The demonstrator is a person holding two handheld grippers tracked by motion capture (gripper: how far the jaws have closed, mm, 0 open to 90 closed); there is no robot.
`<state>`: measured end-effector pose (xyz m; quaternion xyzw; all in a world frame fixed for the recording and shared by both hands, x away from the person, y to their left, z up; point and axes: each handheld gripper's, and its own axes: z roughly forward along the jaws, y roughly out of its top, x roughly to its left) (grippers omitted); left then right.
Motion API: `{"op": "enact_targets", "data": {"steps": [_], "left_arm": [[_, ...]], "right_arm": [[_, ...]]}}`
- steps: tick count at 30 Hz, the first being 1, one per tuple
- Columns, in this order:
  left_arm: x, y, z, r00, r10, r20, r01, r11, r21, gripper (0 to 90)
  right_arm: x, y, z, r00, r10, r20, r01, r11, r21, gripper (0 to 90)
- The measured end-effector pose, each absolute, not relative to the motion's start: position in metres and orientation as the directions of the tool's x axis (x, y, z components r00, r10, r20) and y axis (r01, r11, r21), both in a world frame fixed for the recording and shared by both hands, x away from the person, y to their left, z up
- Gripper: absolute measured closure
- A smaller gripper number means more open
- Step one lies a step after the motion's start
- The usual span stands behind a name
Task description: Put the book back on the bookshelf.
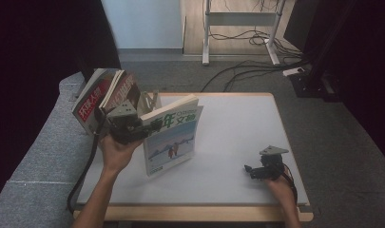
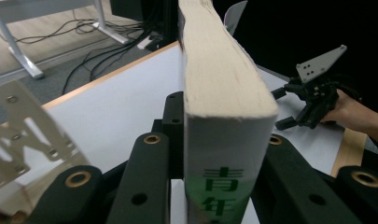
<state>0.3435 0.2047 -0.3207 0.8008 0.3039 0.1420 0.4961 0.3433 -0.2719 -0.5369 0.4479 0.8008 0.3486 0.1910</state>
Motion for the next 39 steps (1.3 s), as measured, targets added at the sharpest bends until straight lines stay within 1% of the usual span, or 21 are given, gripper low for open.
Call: {"op": "enact_targets", "data": {"steps": [10, 15, 24, 39], "left_arm": [[0.337, 0.229, -0.316, 0.735, 0.674, -0.070, 0.364, -0.306, 0.880, 74.4], [0.334, 0.247, -0.315, 0.705, 0.704, -0.088, 0.386, -0.276, 0.880, 74.4], [0.330, 0.272, -0.309, 0.662, 0.744, -0.093, 0.404, -0.249, 0.880, 74.4], [0.330, 0.294, -0.308, 0.615, 0.783, -0.096, 0.427, -0.228, 0.875, 74.4]], "right_arm": [[0.343, -0.272, -0.537, -0.526, 0.851, 0.006, 0.584, 0.356, 0.729, 2.8], [0.343, -0.272, -0.537, -0.525, 0.851, 0.007, 0.585, 0.355, 0.729, 2.8], [0.343, -0.272, -0.537, -0.526, 0.851, 0.007, 0.585, 0.355, 0.729, 2.8], [0.343, -0.272, -0.537, -0.525, 0.851, 0.007, 0.585, 0.355, 0.729, 2.8]]}}
